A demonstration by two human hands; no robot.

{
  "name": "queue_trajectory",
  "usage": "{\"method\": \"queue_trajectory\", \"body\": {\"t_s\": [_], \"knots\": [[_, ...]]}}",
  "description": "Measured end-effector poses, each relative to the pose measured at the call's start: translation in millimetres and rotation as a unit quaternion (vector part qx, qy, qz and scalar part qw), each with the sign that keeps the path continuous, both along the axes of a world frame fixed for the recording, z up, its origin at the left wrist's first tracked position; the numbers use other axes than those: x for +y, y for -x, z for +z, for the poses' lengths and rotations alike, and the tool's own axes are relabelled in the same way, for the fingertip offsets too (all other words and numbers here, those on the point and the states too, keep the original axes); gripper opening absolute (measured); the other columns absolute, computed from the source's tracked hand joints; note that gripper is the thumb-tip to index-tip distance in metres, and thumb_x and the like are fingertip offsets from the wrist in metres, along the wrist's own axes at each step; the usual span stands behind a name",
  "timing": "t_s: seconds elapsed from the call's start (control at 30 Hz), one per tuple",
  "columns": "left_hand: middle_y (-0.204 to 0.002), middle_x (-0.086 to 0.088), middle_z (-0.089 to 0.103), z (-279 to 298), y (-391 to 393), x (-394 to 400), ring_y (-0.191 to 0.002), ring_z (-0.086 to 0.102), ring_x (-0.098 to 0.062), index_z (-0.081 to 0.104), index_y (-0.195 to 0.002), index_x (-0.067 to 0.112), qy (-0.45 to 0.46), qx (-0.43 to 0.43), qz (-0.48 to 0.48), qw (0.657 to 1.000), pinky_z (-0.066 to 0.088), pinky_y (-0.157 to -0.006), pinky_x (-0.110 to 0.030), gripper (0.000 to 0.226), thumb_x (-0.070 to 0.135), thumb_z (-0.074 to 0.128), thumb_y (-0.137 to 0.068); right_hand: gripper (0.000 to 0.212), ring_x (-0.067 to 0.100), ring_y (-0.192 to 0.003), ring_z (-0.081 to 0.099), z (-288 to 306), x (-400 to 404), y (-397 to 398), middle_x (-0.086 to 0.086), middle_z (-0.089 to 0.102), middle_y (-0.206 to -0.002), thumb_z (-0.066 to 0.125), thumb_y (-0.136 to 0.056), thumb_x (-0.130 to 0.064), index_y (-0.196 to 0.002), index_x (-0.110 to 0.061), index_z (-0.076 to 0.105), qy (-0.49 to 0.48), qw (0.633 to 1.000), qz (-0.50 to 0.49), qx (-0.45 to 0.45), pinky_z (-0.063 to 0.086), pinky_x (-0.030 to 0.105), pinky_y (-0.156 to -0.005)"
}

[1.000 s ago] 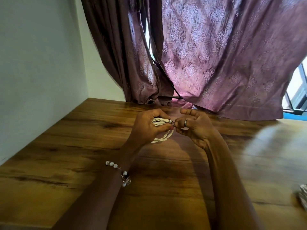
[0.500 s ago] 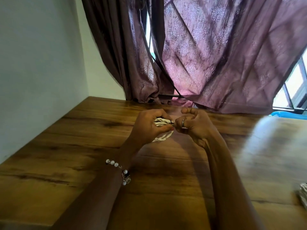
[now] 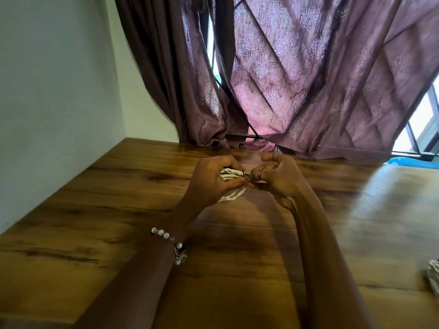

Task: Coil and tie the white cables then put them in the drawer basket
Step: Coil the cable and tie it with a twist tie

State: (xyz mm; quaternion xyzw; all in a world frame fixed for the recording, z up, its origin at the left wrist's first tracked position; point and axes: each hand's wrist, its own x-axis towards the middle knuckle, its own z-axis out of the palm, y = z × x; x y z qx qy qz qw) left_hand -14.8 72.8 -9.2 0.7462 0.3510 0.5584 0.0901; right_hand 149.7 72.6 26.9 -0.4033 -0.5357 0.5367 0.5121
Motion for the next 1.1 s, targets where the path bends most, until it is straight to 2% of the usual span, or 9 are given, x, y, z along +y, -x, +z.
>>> {"method": "queue_trajectory", "body": {"t_s": [0.1, 0.3, 0.57, 0.83, 0.97, 1.1], "knots": [[-0.077, 0.005, 0.069, 0.1, 0.7, -0.3, -0.072, 0.064, -0.007, 0.072, -0.082, 0.008, 0.0, -0.001, -0.009, 1.0, 0.049, -0.064, -0.023, 0.035, 0.039, 0.073, -0.065, 0.037, 0.017, -0.051, 0.063, -0.1, 0.8, -0.2, 0.012, 0.055, -0.059, 0.053, -0.077, 0.026, -0.094, -0.007, 0.046, -0.006, 1.0, 0.005, -0.001, 0.055, 0.031, -0.048], [-0.077, 0.01, 0.067, -0.5, 1.0, 1.5, -0.07, 0.062, -0.001, 0.071, -0.08, 0.01, -0.004, 0.005, -0.016, 1.0, 0.048, -0.064, -0.02, 0.031, 0.038, 0.072, -0.065, 0.04, 0.021, -0.055, 0.061, -5.7, 8.0, -2.4, 0.005, 0.059, -0.052, 0.056, -0.074, 0.026, -0.093, -0.007, 0.046, -0.022, 1.0, 0.009, -0.016, 0.057, 0.041, -0.06], [-0.077, 0.003, 0.07, -1.0, 1.8, 2.8, -0.072, 0.065, -0.009, 0.072, -0.081, 0.008, -0.007, 0.005, -0.025, 1.0, 0.051, -0.065, -0.025, 0.035, 0.039, 0.073, -0.065, 0.04, 0.023, -0.055, 0.055, -8.5, 10.1, -1.6, 0.008, 0.055, -0.053, 0.052, -0.073, 0.029, -0.09, -0.008, 0.046, -0.04, 0.998, 0.013, -0.036, 0.053, 0.043, -0.066], [-0.078, 0.003, 0.07, -2.6, 3.0, 4.1, -0.072, 0.066, -0.008, 0.072, -0.083, 0.007, -0.007, -0.002, -0.028, 1.0, 0.053, -0.064, -0.03, 0.033, 0.035, 0.076, -0.065, 0.041, 0.024, -0.058, 0.057, -7.3, 8.0, -5.3, 0.01, 0.053, -0.054, 0.052, -0.074, 0.028, -0.094, -0.006, 0.045, -0.014, 0.999, 0.041, -0.016, 0.059, 0.046, -0.064], [-0.078, 0.004, 0.07, -2.3, 3.2, 3.9, -0.072, 0.066, -0.007, 0.073, -0.083, 0.008, 0.0, 0.0, -0.03, 1.0, 0.053, -0.065, -0.029, 0.033, 0.035, 0.075, -0.065, 0.041, 0.022, -0.056, 0.059, -7.5, 8.1, -5.1, 0.012, 0.051, -0.058, 0.054, -0.075, 0.027, -0.096, -0.007, 0.044, -0.002, 0.999, 0.043, -0.014, 0.057, 0.04, -0.057], [-0.079, 0.001, 0.071, -1.7, 3.5, 4.0, -0.072, 0.067, -0.009, 0.072, -0.084, 0.006, -0.002, 0.0, -0.029, 1.0, 0.054, -0.065, -0.029, 0.035, 0.037, 0.073, -0.066, 0.041, 0.02, -0.057, 0.062, -6.2, 6.9, -3.5, 0.011, 0.054, -0.06, 0.056, -0.075, 0.025, -0.098, -0.007, 0.044, 0.0, 0.999, 0.038, -0.011, 0.057, 0.037, -0.056]]}}
